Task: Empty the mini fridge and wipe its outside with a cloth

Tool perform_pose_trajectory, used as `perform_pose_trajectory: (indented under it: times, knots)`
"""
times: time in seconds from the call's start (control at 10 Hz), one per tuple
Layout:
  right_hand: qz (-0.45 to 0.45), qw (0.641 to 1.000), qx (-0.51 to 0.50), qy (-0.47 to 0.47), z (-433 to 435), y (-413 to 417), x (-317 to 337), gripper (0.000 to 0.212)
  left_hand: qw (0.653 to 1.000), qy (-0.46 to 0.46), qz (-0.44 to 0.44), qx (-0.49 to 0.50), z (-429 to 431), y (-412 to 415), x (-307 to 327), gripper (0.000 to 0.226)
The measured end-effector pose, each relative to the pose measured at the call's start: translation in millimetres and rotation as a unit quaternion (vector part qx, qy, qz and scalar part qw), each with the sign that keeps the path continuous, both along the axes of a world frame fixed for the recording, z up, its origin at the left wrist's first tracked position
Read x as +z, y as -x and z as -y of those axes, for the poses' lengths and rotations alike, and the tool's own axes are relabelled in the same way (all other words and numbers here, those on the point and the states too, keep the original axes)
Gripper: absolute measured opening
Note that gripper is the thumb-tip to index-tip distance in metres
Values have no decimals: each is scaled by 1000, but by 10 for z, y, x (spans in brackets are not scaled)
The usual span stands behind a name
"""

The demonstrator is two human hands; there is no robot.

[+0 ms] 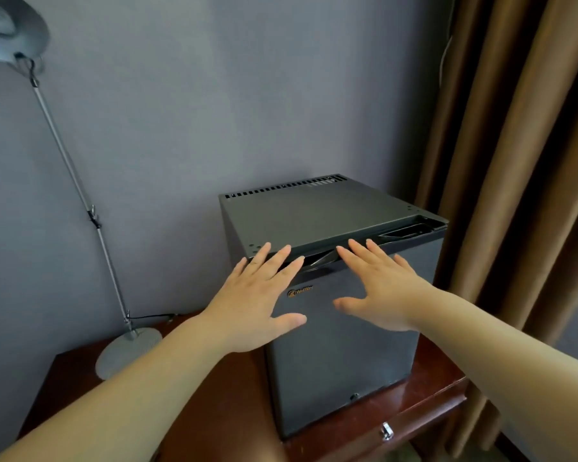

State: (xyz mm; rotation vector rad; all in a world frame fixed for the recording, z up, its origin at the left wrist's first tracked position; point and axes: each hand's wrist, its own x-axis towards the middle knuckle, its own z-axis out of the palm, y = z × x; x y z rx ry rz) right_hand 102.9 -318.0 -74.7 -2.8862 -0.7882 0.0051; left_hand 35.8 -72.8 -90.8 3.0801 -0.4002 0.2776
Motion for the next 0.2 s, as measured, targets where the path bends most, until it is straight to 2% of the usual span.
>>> perform_pose_trajectory:
  times: [0.1, 0.2]
  knots:
    - [-22, 1000, 1, 2, -20, 19, 167, 97, 999, 43, -18, 18, -55, 2, 139, 91]
    - [-12, 1000, 18, -14, -17, 33, 338, 98, 998, 48, -9, 33, -101, 59, 334, 93]
